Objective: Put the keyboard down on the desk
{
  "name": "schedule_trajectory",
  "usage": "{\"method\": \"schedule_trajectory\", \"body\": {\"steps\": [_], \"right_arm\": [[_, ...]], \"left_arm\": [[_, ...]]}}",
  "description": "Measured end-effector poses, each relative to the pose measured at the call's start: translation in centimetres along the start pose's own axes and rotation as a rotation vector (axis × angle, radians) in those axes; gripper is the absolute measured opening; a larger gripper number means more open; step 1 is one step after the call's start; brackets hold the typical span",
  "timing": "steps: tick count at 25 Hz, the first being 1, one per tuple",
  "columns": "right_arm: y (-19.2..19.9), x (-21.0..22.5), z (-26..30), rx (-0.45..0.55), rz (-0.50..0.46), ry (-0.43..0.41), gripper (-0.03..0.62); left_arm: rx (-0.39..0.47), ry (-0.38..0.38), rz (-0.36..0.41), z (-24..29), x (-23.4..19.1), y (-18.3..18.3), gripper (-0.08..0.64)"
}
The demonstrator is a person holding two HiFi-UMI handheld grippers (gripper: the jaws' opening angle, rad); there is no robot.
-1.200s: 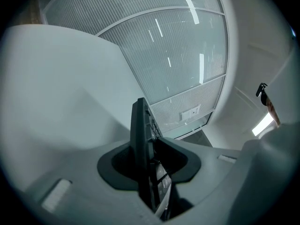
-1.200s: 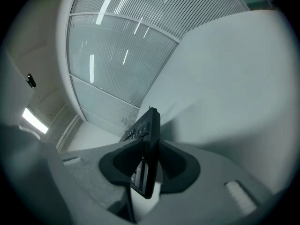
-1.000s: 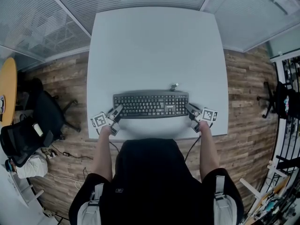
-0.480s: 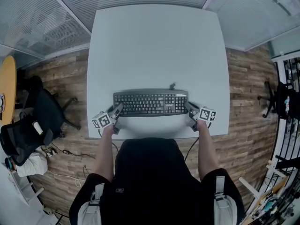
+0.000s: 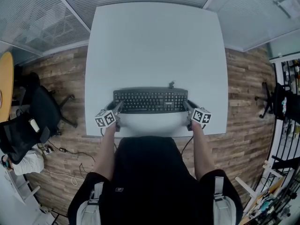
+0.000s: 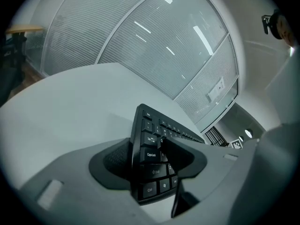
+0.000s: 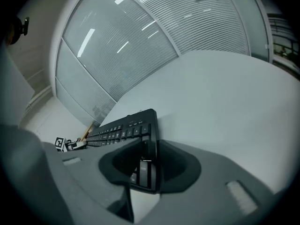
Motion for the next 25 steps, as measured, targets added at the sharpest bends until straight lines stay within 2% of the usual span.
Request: {"method": "schedule_trajectory", "body": {"steps": [10,15,21,23,25], "right_arm": [[0.1,-1.1,0.1,0.050,-0.062,0.091,0.126],[-0.2,-1.2,0.1,0.059,-0.112,0.124,0.130],[-0.9,-1.3,-1.0,0.068,-0.163,0.141,0.133],[-1.4,-1.5,-1.5,0.083,-0.189,0.143,0.133],[-1.7,-2.1,-2.0,0.082,-0.228,0.130,0.133]], "left_arm": [[-0.025,-0.120,0.110,0.1,-0.9,1.0,0.241],[-0.019,-0.125,0.166,0.1,-0.9,0.7,0.241],[0.025,-0.136,0.183,-1.1,-0.9,-0.6,0.238],[0.040,-0.144,0.202,-1.8,-0.9,-1.0,0.227],[0.059,-0.150,0.224,-2.6,-0.7,-1.3,0.180]]}}
Point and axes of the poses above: the fingertips, and each gripper's own axes: z forward along the fingers, x to its right, y out of its underside, the point moved 4 cm from there along -z, backward along the fingers, and after that the axes turned 6 degrees about -y, right-handed, at the moved point
